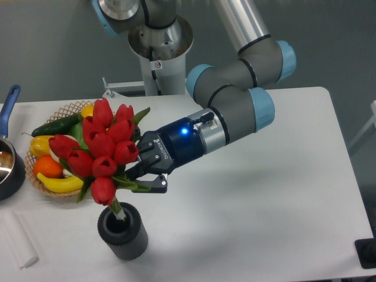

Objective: Insert the flowers into the vase
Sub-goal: 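Lower the tulip stems into the opening of the grey vase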

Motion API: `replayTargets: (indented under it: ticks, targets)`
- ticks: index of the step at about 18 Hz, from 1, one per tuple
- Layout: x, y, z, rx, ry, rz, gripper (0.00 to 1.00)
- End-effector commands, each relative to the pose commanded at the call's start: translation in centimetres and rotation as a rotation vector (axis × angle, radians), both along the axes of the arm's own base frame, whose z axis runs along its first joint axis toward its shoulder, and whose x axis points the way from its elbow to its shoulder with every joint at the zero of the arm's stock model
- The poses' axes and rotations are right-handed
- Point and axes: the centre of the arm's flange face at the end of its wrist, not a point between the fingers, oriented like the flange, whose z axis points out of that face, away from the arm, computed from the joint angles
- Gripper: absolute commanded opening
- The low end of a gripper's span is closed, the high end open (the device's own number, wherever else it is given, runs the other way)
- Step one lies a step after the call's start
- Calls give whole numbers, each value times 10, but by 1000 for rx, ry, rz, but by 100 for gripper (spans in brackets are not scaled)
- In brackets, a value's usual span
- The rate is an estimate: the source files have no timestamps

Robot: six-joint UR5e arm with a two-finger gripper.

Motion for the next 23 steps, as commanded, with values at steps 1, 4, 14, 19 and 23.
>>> replayTargets:
  ticks: [1,4,14,19,23]
  targets:
    - [2,3,-4,-2,-2,-6,22]
    - [1,6,-9,-5,-6,-9,22]
    - [-3,11,-45,-46,-48,-8,22]
    - [-8,14,-68,-72,-69,-5,22]
    - [-2,15,-84,-92,-51,-4,22]
